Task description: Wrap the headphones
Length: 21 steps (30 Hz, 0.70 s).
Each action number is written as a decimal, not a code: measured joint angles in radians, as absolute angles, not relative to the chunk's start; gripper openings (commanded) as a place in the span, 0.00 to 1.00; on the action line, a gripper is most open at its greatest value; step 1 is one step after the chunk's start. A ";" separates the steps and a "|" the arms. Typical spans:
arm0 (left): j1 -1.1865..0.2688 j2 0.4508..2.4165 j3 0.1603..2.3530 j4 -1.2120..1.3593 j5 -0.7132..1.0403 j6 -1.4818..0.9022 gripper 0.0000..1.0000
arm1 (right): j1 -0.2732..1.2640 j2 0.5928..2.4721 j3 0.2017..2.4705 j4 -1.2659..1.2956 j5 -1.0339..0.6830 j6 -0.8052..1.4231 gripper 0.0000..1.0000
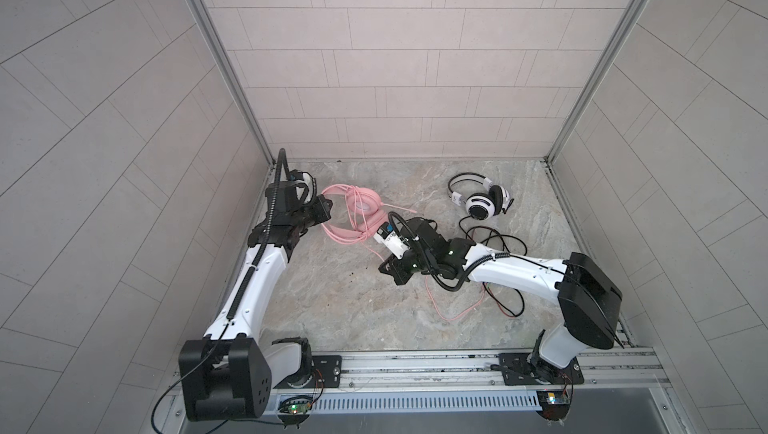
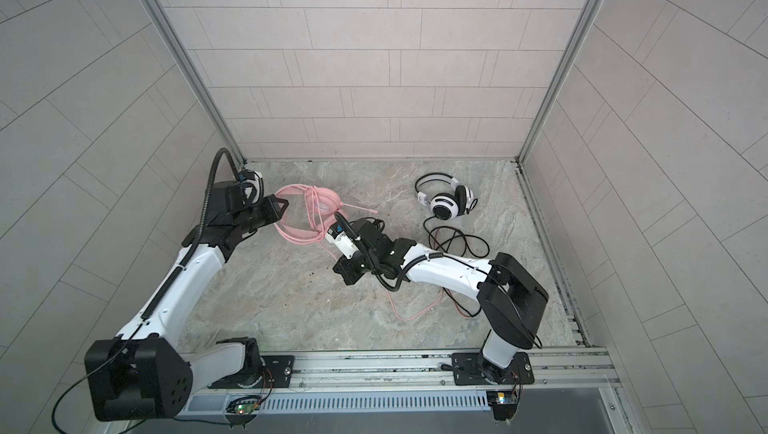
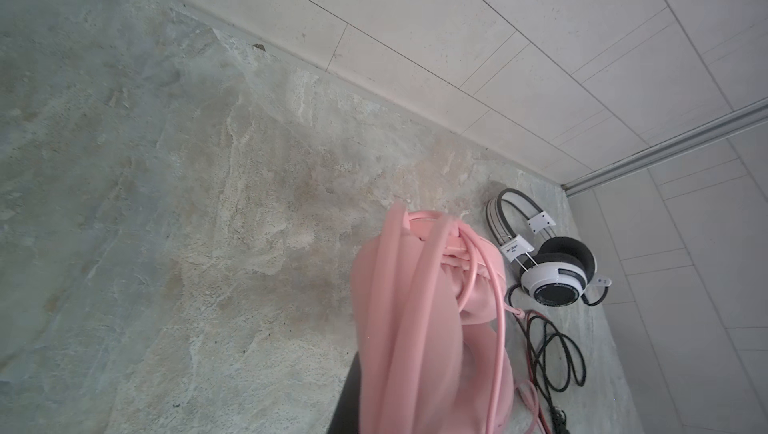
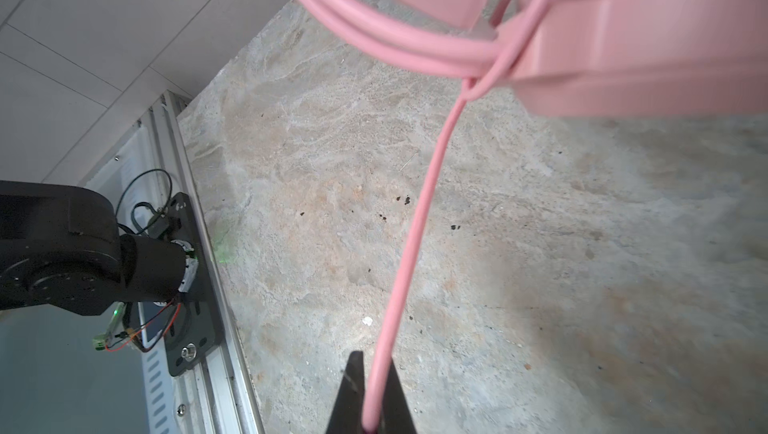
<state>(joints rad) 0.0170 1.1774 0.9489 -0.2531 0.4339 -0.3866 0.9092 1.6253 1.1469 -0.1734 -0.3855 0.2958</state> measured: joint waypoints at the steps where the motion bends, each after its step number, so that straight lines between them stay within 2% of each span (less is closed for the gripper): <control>1: 0.003 1.175 0.952 -0.264 0.421 -0.372 0.00 | 0.909 1.615 1.163 -0.201 -0.367 0.278 0.04; 10: -0.111 1.234 1.021 -0.310 0.439 -0.282 0.00 | 0.884 1.573 1.330 -0.411 -0.179 0.104 0.05; 13: -0.152 1.270 1.043 -0.324 0.471 -0.252 0.00 | 0.873 1.573 1.369 -0.469 -0.089 0.051 0.02; 21: -0.256 1.315 1.097 -0.356 0.538 -0.183 0.00 | 0.876 1.522 1.352 -0.495 0.180 -0.064 0.05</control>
<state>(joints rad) -0.2558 1.3151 1.0966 -0.3565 0.5381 -0.1833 0.8764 1.5215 1.3518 -0.4946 0.1802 -0.0635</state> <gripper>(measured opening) 0.084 0.048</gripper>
